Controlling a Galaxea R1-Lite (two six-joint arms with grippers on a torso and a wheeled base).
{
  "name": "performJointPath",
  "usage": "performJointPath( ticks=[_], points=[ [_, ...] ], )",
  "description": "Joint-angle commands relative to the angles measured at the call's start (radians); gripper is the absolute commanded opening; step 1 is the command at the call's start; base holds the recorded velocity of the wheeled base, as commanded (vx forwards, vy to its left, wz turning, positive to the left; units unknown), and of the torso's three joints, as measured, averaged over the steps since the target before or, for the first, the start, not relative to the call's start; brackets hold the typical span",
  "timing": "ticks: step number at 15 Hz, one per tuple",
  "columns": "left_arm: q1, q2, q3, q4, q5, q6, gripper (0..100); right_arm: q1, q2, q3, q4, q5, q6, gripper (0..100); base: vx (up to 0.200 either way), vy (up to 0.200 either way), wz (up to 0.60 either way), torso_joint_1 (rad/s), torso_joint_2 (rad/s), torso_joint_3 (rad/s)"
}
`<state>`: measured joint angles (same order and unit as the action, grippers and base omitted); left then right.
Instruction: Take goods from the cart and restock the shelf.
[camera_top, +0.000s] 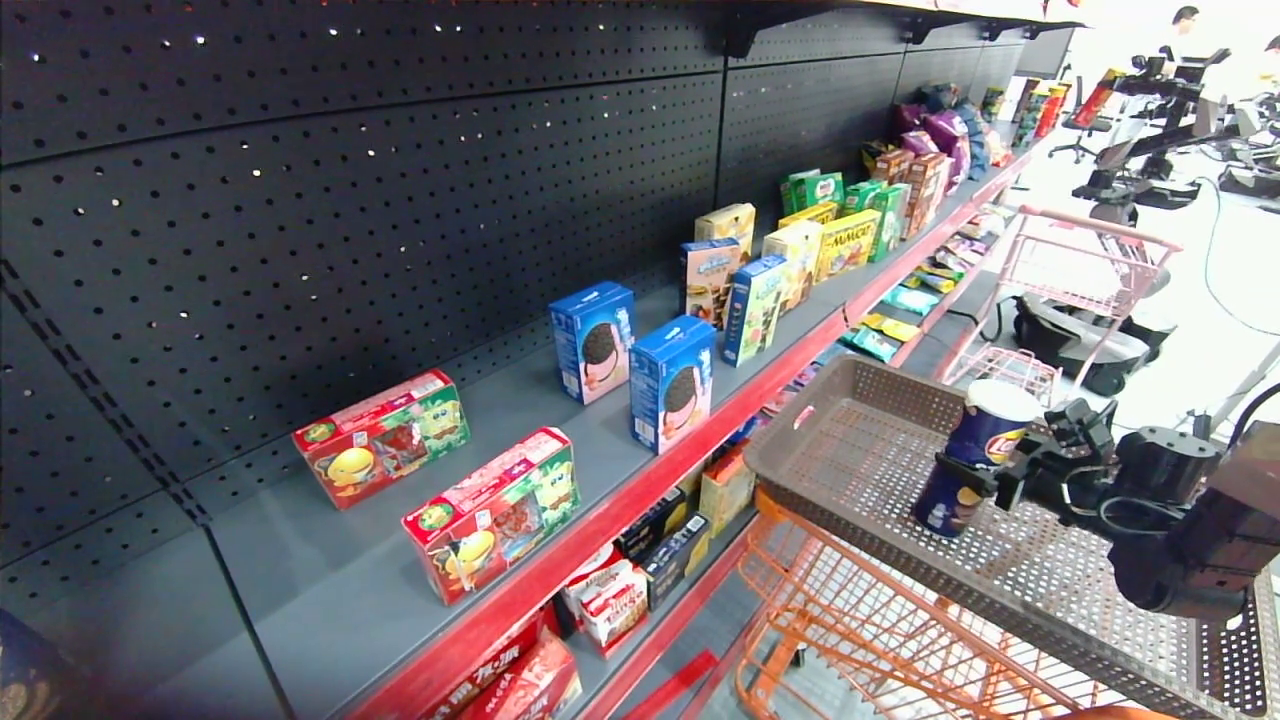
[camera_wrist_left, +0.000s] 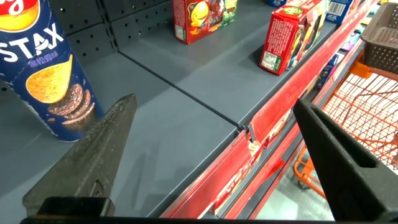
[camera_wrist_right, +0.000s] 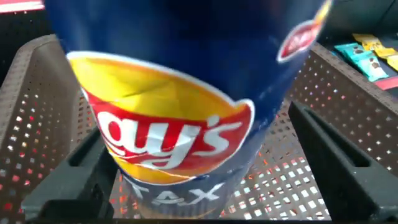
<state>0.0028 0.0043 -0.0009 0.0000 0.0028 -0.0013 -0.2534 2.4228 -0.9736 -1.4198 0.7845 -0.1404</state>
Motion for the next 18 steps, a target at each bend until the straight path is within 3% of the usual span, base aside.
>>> performJointPath(
  ticks=[1, 5, 6, 11, 16, 18],
  points=[
    [0.000, 0.000, -0.001, 0.000, 0.000, 0.000, 100, 0.000, 0.016, -0.030, 0.001, -0.002, 0.005, 100, 0.000, 0.000, 0.00, 0.000, 0.00, 0.000],
    [0.002, 0.000, -0.001, 0.000, 0.000, 0.000, 100, 0.005, 0.027, -0.037, 0.021, 0.004, 0.007, 100, 0.000, 0.000, 0.00, 0.000, 0.00, 0.000],
    [0.000, 0.000, -0.001, 0.000, 0.000, 0.000, 100, 0.006, 0.030, -0.045, 0.021, 0.004, 0.007, 0, 0.000, 0.000, 0.00, 0.000, 0.00, 0.000],
    [0.002, 0.000, -0.001, 0.000, 0.000, 0.000, 100, 0.008, 0.010, -0.019, 0.021, 0.002, 0.007, 0, 0.000, 0.000, 0.00, 0.000, 0.00, 0.000],
    [0.000, 0.000, 0.001, 0.000, 0.000, 0.000, 100, 0.020, -0.133, 0.087, 0.022, -0.007, 0.038, 0, 0.000, 0.000, 0.00, 0.000, 0.00, 0.000],
    [0.002, 0.000, 0.001, 0.000, 0.000, 0.000, 100, 0.025, -0.238, 0.187, 0.022, -0.031, 0.050, 0, 0.000, 0.000, 0.00, 0.000, 0.00, 0.000]
  ],
)
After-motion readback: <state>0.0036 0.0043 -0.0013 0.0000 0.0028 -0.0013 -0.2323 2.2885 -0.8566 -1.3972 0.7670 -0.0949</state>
